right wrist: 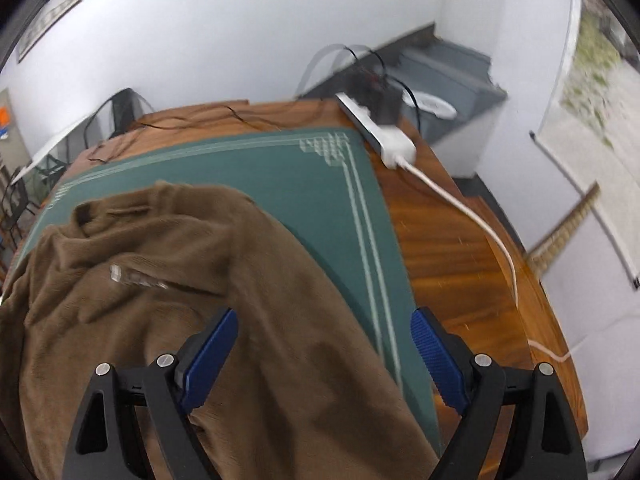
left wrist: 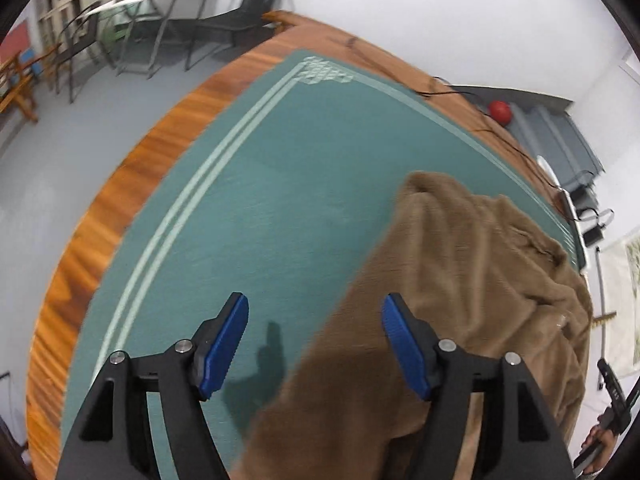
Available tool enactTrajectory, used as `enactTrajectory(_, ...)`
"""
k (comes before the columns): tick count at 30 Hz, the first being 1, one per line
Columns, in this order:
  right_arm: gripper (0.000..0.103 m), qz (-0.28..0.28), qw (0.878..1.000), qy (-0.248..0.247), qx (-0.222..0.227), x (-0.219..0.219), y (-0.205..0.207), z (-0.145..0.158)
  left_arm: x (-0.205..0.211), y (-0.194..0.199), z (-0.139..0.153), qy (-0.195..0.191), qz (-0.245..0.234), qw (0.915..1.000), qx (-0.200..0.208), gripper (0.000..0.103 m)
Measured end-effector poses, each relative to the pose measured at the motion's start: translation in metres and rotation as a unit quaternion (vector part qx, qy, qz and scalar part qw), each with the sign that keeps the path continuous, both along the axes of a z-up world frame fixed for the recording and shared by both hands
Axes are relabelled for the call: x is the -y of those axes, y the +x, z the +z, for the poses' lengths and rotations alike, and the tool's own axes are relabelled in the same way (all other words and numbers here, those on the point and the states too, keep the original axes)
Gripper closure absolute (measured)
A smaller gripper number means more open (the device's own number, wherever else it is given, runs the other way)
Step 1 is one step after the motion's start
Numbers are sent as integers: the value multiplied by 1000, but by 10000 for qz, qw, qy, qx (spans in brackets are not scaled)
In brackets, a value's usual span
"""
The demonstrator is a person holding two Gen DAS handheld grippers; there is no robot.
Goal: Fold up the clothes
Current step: 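Lower the sweater onto the table and open both grippers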
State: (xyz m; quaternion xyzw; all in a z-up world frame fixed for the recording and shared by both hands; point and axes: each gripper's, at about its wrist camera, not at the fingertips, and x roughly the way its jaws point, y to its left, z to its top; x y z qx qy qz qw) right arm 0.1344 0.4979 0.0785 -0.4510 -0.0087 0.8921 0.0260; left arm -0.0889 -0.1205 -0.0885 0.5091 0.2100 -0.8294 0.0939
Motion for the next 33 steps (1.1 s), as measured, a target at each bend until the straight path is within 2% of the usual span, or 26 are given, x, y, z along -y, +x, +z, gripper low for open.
enactTrajectory(3, 13, -145, 9995, -44, 262, -10, -3, -22, 5, 10, -9, 25, -15, 9998, 199, 25)
enactTrajectory(7, 13, -219, 9984, -133, 507, -13, -4, -46, -6, 31, -13, 36, -312, 9990, 317, 25)
enactTrajectory(12, 13, 153, 9994, 72, 308, 0, 20, -39, -20, 66, -7, 136, -704, 9971, 240, 23)
enactTrajectory(16, 13, 473, 9978, 376, 269, 7, 41, -33, -29, 89, -8, 337, -749, 9961, 327, 23)
enactTrajectory(20, 13, 593, 9973, 193, 394, 4, 60, -32, -38, 112, -13, 510, -750, 9949, 448, 23)
enactTrajectory(24, 13, 827, 9954, 70, 471, 5, 77, -37, -48, 136, -21, 455, -719, 9946, 595, 23)
enactTrajectory(27, 13, 963, 9941, 251, 429, 12, 82, -39, -53, 150, -15, 384, -706, 9952, 554, 23)
enactTrajectory(31, 13, 1084, 9939, 100, 183, 23, 78, -27, -53, 160, -3, 368, -644, 9964, 414, 23)
enactTrajectory(33, 13, 1093, 9932, 346, 182, 30, 68, -31, -51, 165, 0, 385, -593, 9968, 378, 23)
